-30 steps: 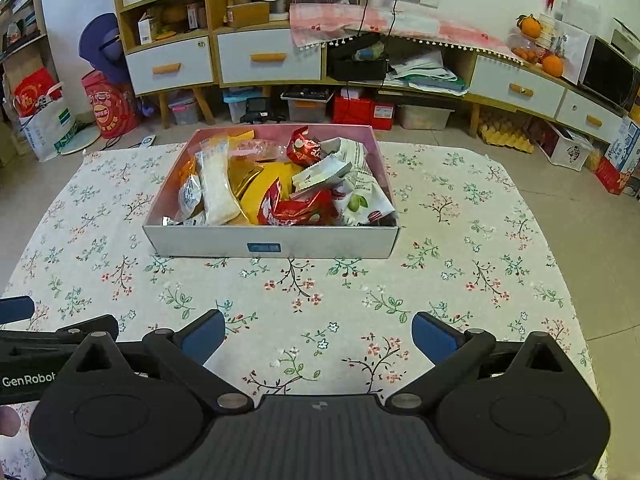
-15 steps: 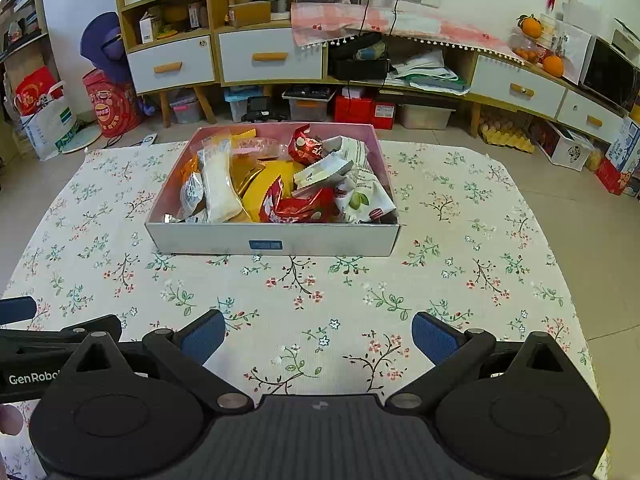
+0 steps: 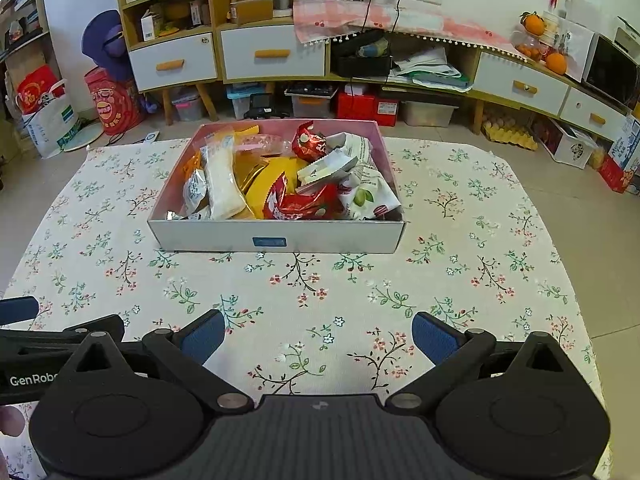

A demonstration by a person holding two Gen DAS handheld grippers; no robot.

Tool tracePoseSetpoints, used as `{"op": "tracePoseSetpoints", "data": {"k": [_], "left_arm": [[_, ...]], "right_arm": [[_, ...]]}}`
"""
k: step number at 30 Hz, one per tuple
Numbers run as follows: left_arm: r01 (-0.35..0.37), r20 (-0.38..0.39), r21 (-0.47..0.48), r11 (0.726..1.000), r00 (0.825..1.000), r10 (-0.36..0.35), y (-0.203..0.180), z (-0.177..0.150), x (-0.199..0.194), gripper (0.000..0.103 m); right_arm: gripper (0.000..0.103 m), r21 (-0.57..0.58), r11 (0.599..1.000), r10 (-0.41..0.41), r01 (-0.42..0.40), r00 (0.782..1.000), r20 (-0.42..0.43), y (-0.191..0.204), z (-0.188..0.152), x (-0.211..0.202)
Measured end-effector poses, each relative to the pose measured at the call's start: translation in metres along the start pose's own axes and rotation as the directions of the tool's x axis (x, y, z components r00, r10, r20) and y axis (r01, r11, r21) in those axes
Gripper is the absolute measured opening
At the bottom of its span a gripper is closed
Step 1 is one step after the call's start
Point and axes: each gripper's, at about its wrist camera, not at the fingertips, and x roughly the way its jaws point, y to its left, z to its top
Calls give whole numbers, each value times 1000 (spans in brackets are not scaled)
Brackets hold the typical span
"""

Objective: Organize snacks

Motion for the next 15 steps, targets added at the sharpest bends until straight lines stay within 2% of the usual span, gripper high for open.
{"op": "tracePoseSetpoints", "data": {"k": [15], "left_arm": [[0, -1, 0, 1000, 1000, 0, 0, 0, 0, 101]], "right_arm": [[79, -2, 1000, 3, -3, 1000, -3, 0, 1, 1]]}}
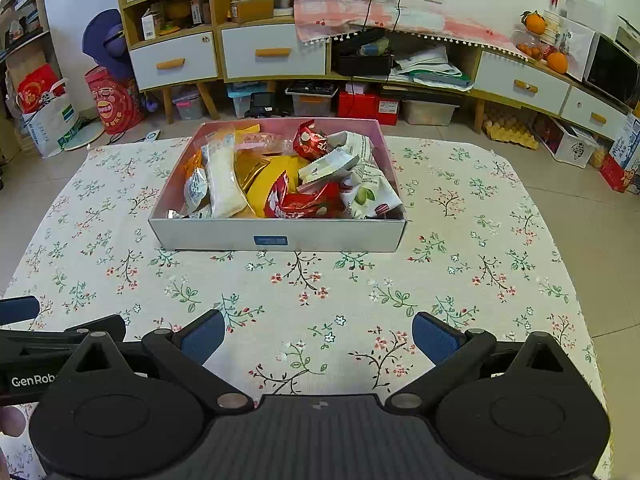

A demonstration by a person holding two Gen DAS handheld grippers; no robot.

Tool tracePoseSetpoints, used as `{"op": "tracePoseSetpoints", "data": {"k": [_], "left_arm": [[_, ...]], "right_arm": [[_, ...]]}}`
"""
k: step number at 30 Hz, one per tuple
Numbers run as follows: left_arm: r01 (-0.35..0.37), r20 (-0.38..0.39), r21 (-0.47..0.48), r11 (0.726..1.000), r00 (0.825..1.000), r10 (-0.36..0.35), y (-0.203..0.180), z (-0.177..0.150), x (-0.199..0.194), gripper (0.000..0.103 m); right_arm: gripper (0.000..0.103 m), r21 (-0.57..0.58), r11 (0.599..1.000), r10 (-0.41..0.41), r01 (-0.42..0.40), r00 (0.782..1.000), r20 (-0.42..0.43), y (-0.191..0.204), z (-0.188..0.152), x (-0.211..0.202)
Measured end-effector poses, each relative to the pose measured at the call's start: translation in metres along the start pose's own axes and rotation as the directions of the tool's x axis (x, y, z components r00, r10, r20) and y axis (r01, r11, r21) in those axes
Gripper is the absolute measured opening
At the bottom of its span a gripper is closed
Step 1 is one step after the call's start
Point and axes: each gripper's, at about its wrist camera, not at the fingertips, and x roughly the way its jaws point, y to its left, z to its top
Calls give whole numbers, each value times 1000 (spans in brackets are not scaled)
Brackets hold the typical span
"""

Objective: Organize snacks

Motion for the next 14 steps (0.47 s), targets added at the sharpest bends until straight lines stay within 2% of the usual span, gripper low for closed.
{"op": "tracePoseSetpoints", "data": {"k": [14], "left_arm": [[11, -6, 12, 1000, 1000, -11, -1, -2, 1, 101]], "right_arm": [[79, -4, 1000, 1, -1, 1000, -2, 1, -1, 1]]}}
